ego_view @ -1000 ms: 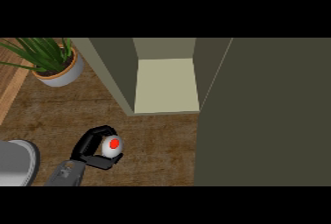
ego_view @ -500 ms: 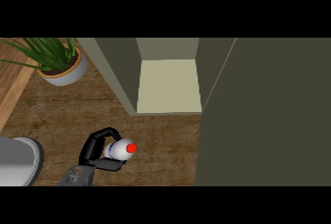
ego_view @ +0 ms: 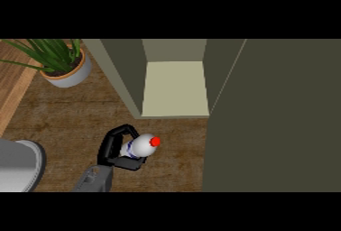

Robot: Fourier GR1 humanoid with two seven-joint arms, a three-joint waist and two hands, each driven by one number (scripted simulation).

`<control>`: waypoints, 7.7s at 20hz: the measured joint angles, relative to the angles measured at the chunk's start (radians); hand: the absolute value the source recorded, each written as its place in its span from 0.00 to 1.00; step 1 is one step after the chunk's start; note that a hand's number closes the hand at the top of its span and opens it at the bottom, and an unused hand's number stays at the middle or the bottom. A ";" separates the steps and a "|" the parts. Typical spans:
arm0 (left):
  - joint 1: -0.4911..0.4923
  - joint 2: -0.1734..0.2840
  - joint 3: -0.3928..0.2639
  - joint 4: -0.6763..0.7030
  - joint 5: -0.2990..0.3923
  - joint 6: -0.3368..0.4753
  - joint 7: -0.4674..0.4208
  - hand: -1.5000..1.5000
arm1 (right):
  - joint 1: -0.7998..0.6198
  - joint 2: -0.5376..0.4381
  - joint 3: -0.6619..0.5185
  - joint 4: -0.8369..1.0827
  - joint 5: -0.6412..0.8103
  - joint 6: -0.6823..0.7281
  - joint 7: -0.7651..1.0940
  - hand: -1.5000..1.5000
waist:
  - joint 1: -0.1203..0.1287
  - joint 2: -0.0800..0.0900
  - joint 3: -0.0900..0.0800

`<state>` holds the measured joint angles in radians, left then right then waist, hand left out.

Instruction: Pick up the bottled water, place it into the cabinet and close the cabinet

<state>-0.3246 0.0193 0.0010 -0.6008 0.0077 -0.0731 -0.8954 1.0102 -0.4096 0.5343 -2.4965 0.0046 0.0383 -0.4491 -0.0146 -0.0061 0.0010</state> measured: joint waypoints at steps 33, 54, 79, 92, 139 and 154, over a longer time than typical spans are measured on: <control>-0.604 -0.019 -0.331 0.117 0.502 0.607 0.495 1.00 | 0.071 -0.075 -0.166 0.014 -0.050 0.056 -0.147 0.00 | -0.048 0.020 -0.001; -0.811 -0.001 -0.249 0.348 0.442 0.778 0.338 1.00 | 0.082 -0.075 -0.188 0.022 -0.068 0.129 -0.184 0.00 | -0.061 0.033 -0.004; -0.429 -0.019 -0.503 -0.201 0.766 0.316 0.297 0.00 | 0.072 -0.052 -0.085 0.001 -0.046 0.086 -0.107 0.00 | -0.003 -0.006 -0.003; 0.126 0.177 -0.689 -0.750 0.731 0.375 0.289 0.00 | 0.088 -0.083 -0.045 -0.001 -0.019 0.025 -0.112 1.00 | 0.047 -0.010 -0.003; 0.704 0.907 -0.377 -1.098 0.894 -0.204 0.040 0.00 | -0.856 -0.147 0.192 0.061 -0.080 0.144 0.565 1.00 | 0.201 0.038 -0.021; 0.708 0.938 -0.316 -1.088 0.946 -0.235 0.061 0.00 | -1.066 0.081 0.105 0.302 -0.426 0.210 0.744 1.00 | 0.199 0.048 -0.012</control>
<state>0.3833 0.9571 -0.3152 -1.6886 0.9536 -0.3078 -0.8347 -0.0559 -0.3290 0.6391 -2.1940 -0.4210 0.2488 0.2948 0.1847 0.0422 -0.0105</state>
